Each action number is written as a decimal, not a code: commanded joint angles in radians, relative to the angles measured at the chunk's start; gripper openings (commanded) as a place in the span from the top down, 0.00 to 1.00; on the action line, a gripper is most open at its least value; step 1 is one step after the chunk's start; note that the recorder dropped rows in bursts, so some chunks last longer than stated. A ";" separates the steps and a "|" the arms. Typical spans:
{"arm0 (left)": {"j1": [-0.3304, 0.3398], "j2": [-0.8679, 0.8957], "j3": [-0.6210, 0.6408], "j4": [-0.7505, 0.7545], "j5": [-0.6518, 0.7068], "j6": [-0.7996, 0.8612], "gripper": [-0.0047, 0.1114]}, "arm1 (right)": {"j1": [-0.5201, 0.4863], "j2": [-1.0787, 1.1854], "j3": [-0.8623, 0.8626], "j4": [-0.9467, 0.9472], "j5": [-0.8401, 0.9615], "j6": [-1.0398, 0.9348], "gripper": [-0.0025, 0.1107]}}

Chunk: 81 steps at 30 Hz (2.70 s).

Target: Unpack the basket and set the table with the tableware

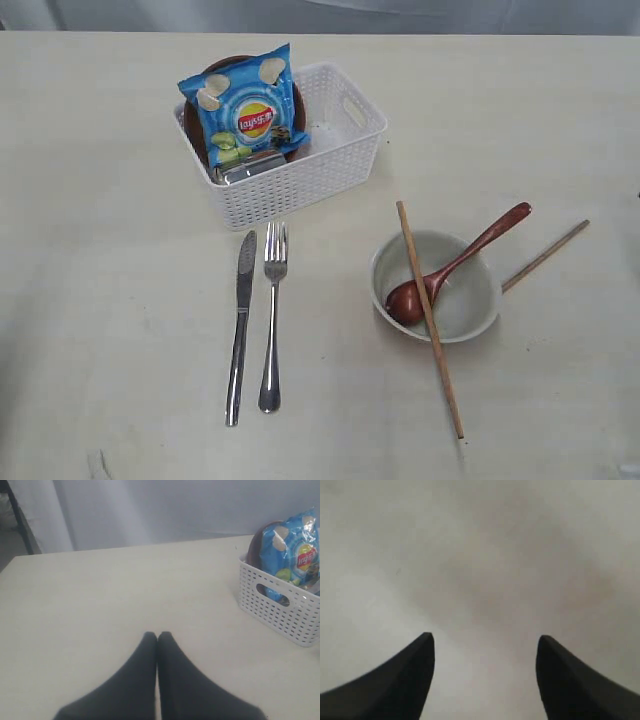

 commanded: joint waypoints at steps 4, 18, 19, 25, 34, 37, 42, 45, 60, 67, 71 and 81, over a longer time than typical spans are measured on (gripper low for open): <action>0.004 -0.005 0.003 0.000 -0.007 0.002 0.96 | -0.006 0.088 0.003 0.514 -0.051 -0.317 0.47; 0.004 -0.005 0.003 0.000 -0.007 0.002 0.96 | -0.006 0.169 -0.001 0.656 -0.296 -0.322 0.47; 0.004 -0.005 0.003 0.000 -0.007 0.002 0.96 | -0.006 0.174 -0.003 0.656 -0.306 -0.322 0.47; 0.004 -0.005 0.003 0.000 -0.007 0.002 0.96 | -0.004 0.256 -0.060 0.660 -0.234 -0.322 0.47; 0.004 -0.005 0.003 0.000 -0.007 0.002 0.96 | -0.004 0.345 -0.130 0.660 -0.133 -0.351 0.78; 0.004 -0.005 0.003 0.000 -0.007 0.002 0.96 | -0.004 0.359 -0.127 0.651 -0.151 -0.379 0.97; 0.004 -0.005 0.003 0.000 -0.007 0.002 0.96 | -0.004 0.366 -0.127 0.651 -0.155 -0.407 0.98; 0.004 -0.005 0.003 0.000 -0.007 0.002 0.96 | -0.004 0.362 -0.127 0.651 -0.156 -0.412 0.98; 0.004 -0.005 0.003 0.000 -0.007 0.002 0.96 | -0.004 0.303 -0.162 0.648 -0.072 -0.485 0.98; 0.004 -0.005 0.003 0.000 -0.007 0.002 0.96 | -0.004 0.303 -0.162 0.648 -0.082 -0.485 0.98; 0.004 -0.005 0.003 0.000 -0.007 0.002 0.96 | -0.004 0.303 -0.162 0.648 -0.087 -0.485 0.98; 0.004 -0.005 0.003 0.000 -0.007 0.002 0.96 | -0.004 0.303 -0.162 0.656 -0.092 -0.515 0.56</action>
